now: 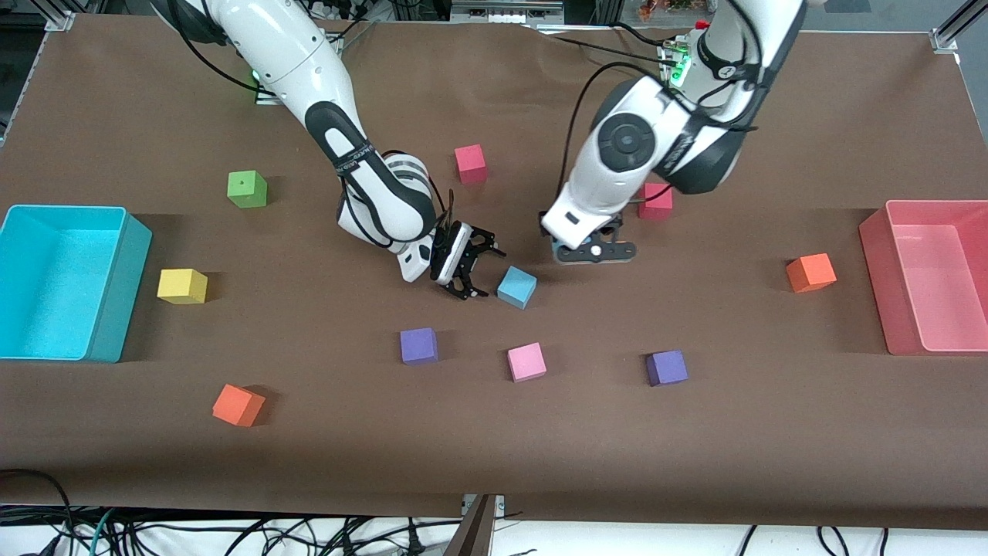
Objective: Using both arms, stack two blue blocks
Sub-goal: 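Carry the teal cube over while the right gripper steadies the placed cube, then lower the teal cube onto the light blue cube and open the left gripper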
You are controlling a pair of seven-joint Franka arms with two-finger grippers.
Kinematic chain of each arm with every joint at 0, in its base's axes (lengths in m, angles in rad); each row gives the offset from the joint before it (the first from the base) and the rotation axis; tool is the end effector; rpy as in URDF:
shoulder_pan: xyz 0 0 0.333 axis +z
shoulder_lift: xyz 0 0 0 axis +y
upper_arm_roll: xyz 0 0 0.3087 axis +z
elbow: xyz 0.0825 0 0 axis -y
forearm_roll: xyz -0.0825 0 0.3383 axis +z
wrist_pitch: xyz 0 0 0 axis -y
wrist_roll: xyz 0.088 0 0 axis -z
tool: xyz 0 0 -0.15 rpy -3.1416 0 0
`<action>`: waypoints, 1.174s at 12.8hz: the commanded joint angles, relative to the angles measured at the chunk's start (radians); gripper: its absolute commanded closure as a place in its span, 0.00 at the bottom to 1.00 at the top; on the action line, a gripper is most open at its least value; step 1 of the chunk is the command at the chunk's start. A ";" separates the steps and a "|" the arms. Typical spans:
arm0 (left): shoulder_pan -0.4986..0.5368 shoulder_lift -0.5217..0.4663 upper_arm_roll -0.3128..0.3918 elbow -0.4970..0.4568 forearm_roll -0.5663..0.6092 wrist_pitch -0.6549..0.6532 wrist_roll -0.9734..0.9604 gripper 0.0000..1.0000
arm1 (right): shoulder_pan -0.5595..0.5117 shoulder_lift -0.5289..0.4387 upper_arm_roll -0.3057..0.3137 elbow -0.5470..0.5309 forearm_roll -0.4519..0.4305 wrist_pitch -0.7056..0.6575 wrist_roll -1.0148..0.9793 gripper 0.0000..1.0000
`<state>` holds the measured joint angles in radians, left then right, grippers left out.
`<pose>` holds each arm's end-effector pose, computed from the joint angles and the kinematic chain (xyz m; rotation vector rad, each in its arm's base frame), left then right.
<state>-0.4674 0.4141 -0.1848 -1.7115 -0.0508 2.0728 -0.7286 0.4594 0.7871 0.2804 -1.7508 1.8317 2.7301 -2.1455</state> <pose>0.4880 -0.3674 0.3242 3.0702 0.1775 -0.1712 0.4888 0.4054 0.1283 -2.0278 -1.1495 -0.7875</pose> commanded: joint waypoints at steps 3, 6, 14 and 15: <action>-0.099 0.149 0.085 0.185 -0.014 -0.016 -0.037 1.00 | -0.004 -0.017 -0.004 -0.019 0.029 -0.018 -0.050 0.00; -0.151 0.241 0.140 0.289 -0.015 -0.014 -0.046 1.00 | -0.004 -0.017 -0.006 -0.019 0.027 -0.018 -0.050 0.00; -0.212 0.341 0.182 0.348 -0.015 0.047 -0.098 1.00 | -0.002 -0.017 -0.004 -0.018 0.027 -0.018 -0.059 0.00; -0.217 0.344 0.186 0.348 -0.015 0.052 -0.098 1.00 | -0.002 -0.017 -0.004 -0.019 0.027 -0.018 -0.059 0.00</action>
<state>-0.6558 0.7330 -0.0313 -1.4032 -0.0508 2.1241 -0.8160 0.4589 0.7874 0.2762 -1.7521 1.8322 2.7237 -2.1747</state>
